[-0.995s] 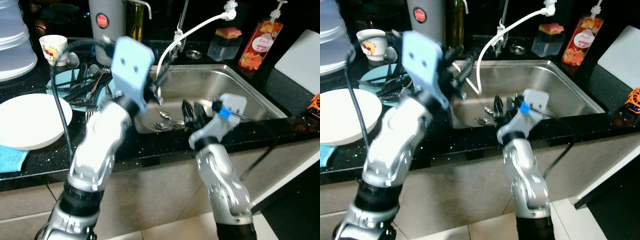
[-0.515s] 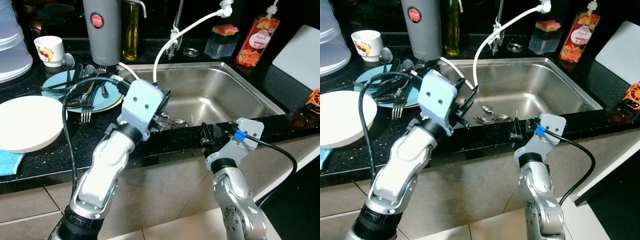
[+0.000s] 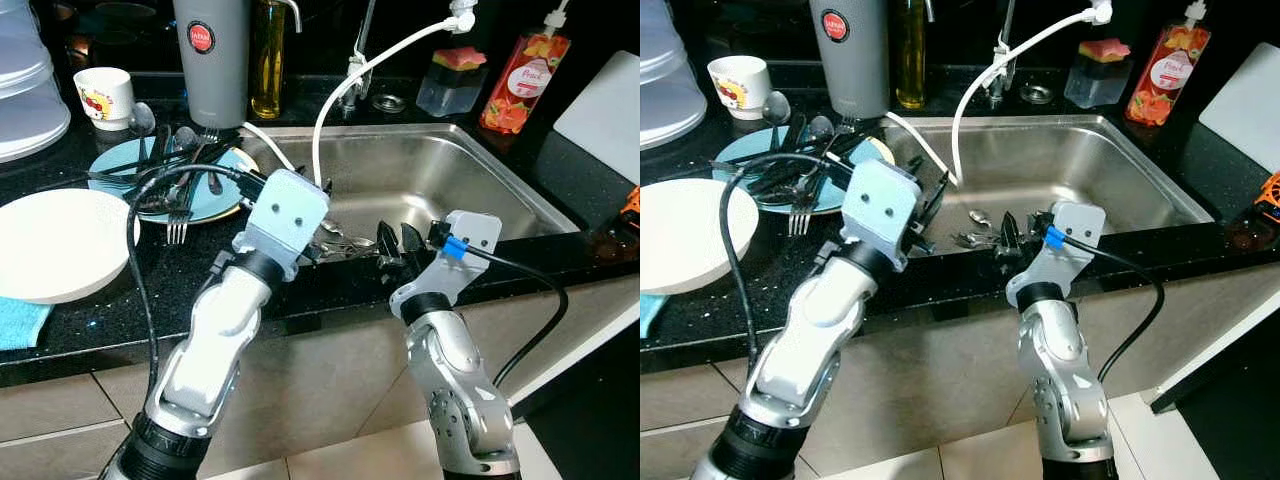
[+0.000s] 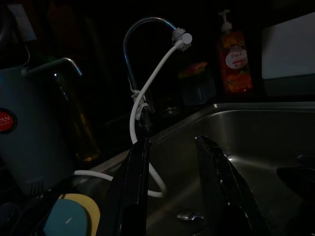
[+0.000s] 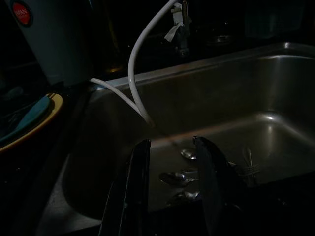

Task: Kitchen organization

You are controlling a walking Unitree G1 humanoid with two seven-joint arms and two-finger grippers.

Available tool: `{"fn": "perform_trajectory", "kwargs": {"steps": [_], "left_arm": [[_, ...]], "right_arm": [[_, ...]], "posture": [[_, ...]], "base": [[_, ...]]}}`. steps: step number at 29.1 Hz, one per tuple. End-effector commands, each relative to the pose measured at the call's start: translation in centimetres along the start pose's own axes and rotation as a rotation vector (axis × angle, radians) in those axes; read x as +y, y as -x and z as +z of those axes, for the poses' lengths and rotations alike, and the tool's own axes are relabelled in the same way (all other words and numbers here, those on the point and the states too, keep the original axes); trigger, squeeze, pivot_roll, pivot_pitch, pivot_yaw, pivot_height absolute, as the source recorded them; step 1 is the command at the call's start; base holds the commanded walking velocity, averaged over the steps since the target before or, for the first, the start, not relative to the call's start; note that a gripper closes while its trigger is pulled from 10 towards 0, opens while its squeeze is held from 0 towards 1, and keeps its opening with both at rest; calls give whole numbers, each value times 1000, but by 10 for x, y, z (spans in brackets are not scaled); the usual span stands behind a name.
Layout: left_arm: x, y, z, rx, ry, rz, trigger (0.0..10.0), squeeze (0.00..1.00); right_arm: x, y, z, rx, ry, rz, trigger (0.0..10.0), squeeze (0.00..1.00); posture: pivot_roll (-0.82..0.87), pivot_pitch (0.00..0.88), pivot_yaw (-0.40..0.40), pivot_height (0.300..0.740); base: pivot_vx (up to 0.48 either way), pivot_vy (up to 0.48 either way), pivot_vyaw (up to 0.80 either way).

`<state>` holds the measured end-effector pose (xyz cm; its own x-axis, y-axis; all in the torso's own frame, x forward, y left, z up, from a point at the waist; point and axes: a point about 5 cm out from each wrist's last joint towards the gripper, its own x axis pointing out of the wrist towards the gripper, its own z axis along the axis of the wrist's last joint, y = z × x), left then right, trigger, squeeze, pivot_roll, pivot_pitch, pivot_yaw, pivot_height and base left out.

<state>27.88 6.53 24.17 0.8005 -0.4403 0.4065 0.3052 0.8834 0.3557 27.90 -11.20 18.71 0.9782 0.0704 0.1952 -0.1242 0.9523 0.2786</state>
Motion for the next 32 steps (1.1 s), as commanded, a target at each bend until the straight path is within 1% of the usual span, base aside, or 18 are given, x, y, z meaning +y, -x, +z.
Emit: {"fn": "perform_trajectory", "kwargs": {"steps": [1, 3, 9, 11, 18, 32], "left_arm": [[-6, 2, -8, 37, 37, -7, 10000, 0], [-6, 2, -9, 40, 42, -3, 10000, 0], [-6, 0, -7, 23, 23, 2, 10000, 0], [-6, 0, -6, 16, 21, 4, 10000, 0], [-6, 1, -6, 18, 25, 9, 10000, 0], [-9, 0, -7, 16, 45, 0, 10000, 0]], "right_arm": [[3, 3, -4, 11, -41, -12, 10000, 0], [3, 3, -4, 9, -43, -15, 10000, 0], [1, 5, -5, 15, -43, -21, 10000, 0], [3, 4, -5, 14, -45, -16, 10000, 0], [6, 2, -3, 9, -51, -5, 10000, 0], [6, 3, -5, 13, -50, -7, 10000, 0]], "posture": [[198, 38, -81, 740], [197, 38, -80, 740], [205, 43, -86, 740], [204, 41, -89, 740], [203, 42, -95, 740], [186, 37, -92, 740]], "base": [[0, 0, 0], [0, 0, 0], [0, 0, 0], [0, 0, 0], [0, 0, 0], [0, 0, 0]]}}
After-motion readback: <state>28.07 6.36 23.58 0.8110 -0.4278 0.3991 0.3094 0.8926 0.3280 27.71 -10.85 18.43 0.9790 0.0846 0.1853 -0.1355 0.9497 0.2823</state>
